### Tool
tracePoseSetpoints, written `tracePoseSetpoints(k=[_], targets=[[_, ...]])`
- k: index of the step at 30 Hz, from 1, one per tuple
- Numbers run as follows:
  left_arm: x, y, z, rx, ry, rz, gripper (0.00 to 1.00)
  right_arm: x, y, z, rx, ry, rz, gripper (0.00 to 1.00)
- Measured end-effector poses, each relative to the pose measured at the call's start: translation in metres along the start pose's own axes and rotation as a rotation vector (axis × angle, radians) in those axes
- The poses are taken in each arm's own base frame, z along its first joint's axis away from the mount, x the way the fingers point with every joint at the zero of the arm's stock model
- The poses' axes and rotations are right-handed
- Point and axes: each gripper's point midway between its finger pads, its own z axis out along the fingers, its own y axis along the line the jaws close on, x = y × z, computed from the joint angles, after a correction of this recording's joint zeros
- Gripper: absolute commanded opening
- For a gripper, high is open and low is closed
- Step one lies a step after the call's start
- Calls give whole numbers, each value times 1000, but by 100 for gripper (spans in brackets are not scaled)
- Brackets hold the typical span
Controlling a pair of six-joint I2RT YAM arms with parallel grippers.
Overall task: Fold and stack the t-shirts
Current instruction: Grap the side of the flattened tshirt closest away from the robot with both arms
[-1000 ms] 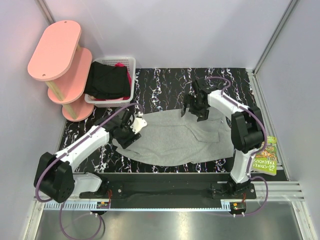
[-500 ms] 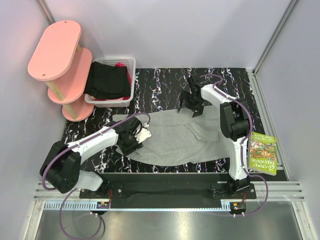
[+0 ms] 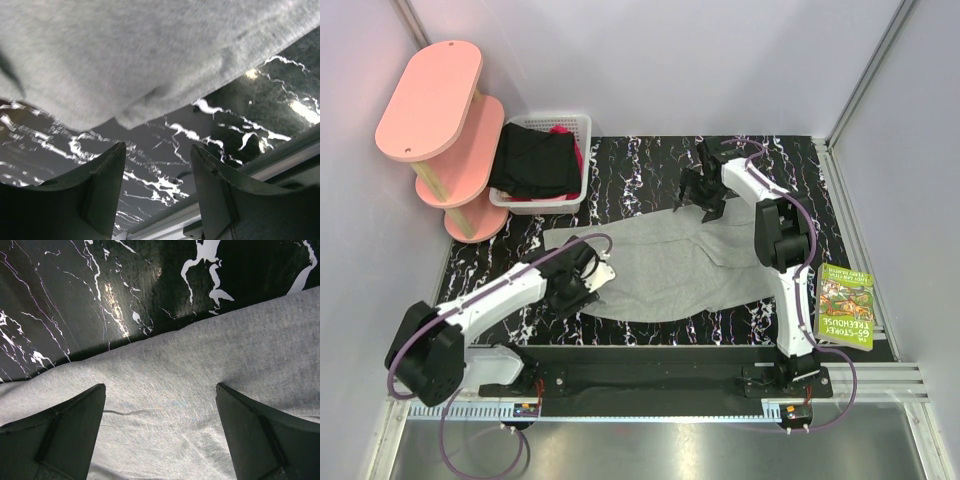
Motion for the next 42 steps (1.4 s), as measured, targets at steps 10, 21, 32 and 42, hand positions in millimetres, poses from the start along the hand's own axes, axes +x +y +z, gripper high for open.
tracePoseSetpoints(k=[10, 21, 32, 42], targets=[[-3, 1, -8, 0, 8, -10, 43, 3, -3, -5, -12, -28, -9, 100], [-1, -4, 14, 61, 67, -78, 40, 63, -31, -149, -32, -220, -53, 100], [4, 12, 32, 85, 100, -150, 3, 157, -81, -201, -35, -214, -25, 100], [6, 27, 32, 85, 97, -175, 0, 229, -132, -171, 94, -32, 117, 100]])
